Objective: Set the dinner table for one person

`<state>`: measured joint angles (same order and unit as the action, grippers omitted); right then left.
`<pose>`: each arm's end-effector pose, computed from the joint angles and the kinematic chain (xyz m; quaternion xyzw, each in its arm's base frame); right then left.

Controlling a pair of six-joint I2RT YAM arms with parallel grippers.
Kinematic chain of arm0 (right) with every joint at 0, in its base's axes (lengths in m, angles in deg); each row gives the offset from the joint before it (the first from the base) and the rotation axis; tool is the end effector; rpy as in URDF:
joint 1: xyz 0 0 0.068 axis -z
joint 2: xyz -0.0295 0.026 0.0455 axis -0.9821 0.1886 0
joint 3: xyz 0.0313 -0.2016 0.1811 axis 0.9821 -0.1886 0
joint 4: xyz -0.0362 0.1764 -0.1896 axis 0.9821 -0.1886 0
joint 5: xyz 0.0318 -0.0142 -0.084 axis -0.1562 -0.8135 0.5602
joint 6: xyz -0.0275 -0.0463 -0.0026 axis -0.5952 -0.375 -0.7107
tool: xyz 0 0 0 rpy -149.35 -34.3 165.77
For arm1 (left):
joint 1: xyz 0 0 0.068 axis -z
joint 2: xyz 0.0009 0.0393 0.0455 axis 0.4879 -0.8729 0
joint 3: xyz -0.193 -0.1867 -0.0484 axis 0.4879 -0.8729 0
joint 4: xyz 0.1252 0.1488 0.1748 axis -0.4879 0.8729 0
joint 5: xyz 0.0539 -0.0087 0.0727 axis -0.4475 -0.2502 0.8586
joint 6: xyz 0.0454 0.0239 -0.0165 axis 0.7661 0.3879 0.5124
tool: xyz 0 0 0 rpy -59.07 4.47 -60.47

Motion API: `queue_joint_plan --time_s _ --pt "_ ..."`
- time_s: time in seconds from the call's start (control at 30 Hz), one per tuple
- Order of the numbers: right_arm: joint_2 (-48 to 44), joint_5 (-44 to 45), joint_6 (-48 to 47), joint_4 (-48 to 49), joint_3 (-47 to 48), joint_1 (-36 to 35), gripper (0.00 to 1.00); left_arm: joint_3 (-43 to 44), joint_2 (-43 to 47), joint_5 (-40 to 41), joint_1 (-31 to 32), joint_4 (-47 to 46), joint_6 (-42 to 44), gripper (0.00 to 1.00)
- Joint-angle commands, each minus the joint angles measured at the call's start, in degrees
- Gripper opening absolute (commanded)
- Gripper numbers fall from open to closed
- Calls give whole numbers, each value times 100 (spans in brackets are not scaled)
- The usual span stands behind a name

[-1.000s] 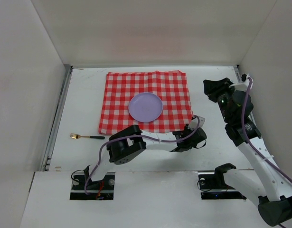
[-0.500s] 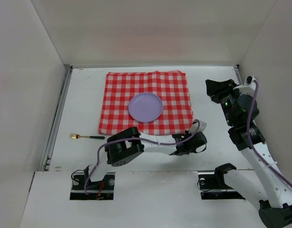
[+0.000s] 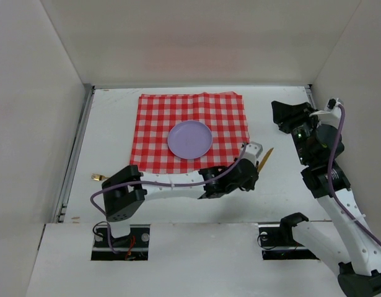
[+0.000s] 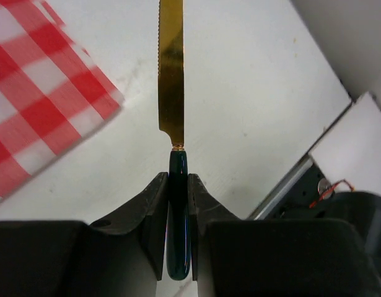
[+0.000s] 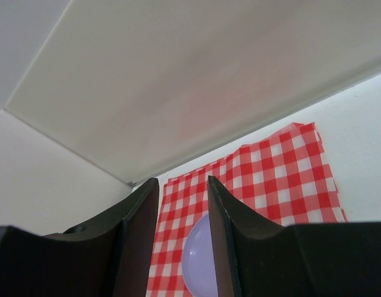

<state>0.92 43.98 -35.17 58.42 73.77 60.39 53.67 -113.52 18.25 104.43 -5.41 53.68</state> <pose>0.1625 0.0467 0.4144 0.1986 0.6320 0.2930 0.6894 0.1169 -0.4044 0.2580 0.2310 0.7992 -0.3675 0.4157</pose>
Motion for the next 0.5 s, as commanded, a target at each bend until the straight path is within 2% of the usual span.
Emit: queue_joint_plan --time_s 0.0,0.23,0.47 --pt "-2 -31 -7 70 219 -2 43 -184 417 468 -371 -431 112 3" --pt "296 -75 -68 131 35 -81 43 263 -232 978 -1426 -115 -81 4" --pt "639 -93 -86 289 -484 -239 44 1019 -1164 1321 -1814 166 -293 3"
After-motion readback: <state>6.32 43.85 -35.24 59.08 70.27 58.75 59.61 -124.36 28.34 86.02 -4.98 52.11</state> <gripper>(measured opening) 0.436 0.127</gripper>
